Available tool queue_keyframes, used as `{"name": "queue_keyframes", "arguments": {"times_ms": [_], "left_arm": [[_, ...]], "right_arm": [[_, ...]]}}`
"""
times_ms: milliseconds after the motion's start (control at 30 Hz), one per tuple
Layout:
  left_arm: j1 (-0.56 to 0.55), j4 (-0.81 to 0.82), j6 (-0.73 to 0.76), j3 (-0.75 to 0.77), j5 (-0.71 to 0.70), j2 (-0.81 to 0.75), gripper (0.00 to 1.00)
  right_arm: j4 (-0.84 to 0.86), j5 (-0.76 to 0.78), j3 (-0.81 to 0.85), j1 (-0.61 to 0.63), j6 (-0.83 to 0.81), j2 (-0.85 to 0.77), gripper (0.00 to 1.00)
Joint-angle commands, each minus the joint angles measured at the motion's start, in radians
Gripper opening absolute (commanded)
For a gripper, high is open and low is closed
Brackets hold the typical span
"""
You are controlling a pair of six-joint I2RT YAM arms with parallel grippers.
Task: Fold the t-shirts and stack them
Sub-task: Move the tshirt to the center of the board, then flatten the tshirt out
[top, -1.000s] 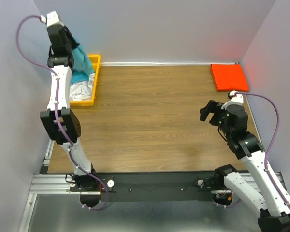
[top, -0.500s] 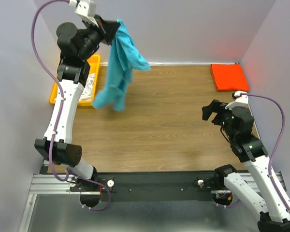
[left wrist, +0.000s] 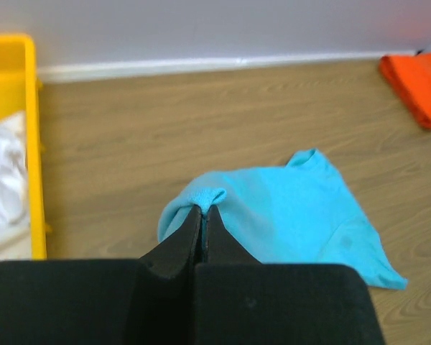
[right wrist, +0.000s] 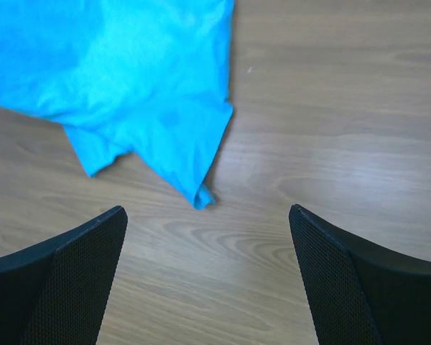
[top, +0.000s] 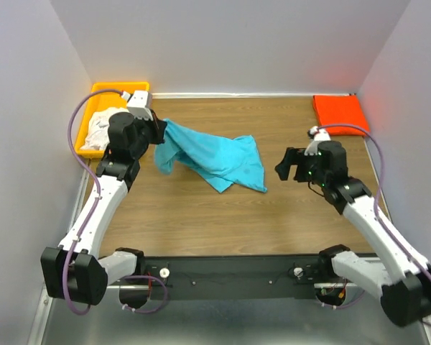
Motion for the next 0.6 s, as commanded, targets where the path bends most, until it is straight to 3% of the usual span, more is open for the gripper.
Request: {"name": "queue_keyframes", "arguments": {"times_ms": [0, 333, 567], "left_arm": [[0.005, 0.082, -0.011, -0.113, -0.081, -0.026, 0.00], [0.005, 0.064, 0.008, -0.145, -0.076, 0.011, 0.00], [0.005, 0.038, -0.007, -0.130, -0.136, 0.023, 0.00]], "right_arm": [[0.050, -0.228, 0.011, 0.005, -0.016, 0.225, 1.00], [0.179, -0.304, 0.052, 0.026, 0.039, 0.569, 1.00], [0.222, -0.311, 0.037, 0.057, 0.027, 0.681, 0.73]]}}
